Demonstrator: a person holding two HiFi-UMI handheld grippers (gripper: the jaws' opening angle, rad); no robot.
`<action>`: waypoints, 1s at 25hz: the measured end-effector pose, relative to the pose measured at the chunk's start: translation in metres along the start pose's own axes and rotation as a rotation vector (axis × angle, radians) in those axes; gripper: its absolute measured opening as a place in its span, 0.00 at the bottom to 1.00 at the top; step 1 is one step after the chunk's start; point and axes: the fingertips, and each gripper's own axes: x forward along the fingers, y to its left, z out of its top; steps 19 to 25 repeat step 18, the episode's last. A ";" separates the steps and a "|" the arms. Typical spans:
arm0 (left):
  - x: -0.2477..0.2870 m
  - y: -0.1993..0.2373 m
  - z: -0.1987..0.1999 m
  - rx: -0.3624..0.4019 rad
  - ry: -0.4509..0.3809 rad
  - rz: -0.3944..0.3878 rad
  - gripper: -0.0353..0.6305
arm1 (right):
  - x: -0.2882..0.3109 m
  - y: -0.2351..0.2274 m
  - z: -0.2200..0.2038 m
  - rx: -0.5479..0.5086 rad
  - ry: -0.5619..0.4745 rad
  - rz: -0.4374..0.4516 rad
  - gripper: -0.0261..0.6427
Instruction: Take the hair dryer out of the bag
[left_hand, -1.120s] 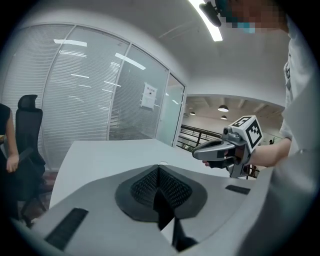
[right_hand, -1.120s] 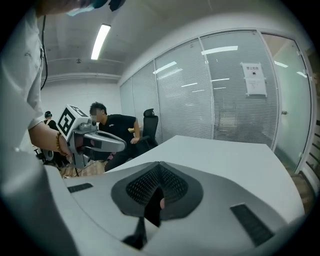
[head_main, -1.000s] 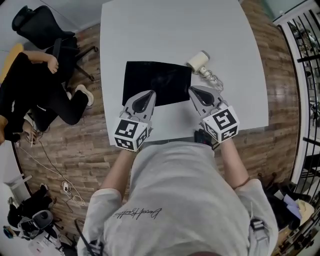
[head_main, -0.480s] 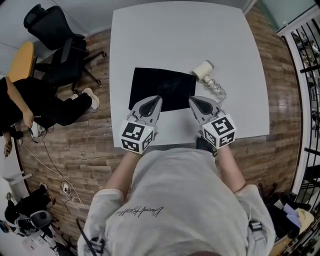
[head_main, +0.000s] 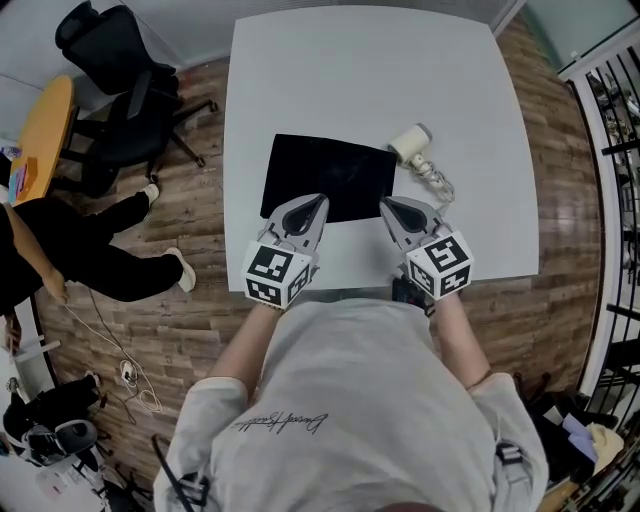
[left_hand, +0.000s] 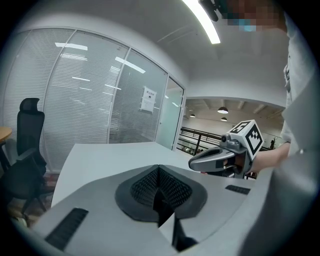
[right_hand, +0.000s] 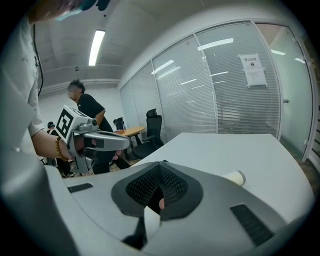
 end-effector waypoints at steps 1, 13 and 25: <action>0.000 0.000 0.000 -0.001 0.000 -0.001 0.07 | 0.000 0.000 0.000 0.000 0.001 0.001 0.08; -0.003 -0.002 0.001 0.004 -0.002 -0.012 0.07 | 0.000 0.005 0.000 -0.006 0.008 0.017 0.08; -0.005 -0.004 0.004 0.012 -0.002 -0.017 0.07 | -0.002 0.008 0.002 -0.007 0.011 0.025 0.08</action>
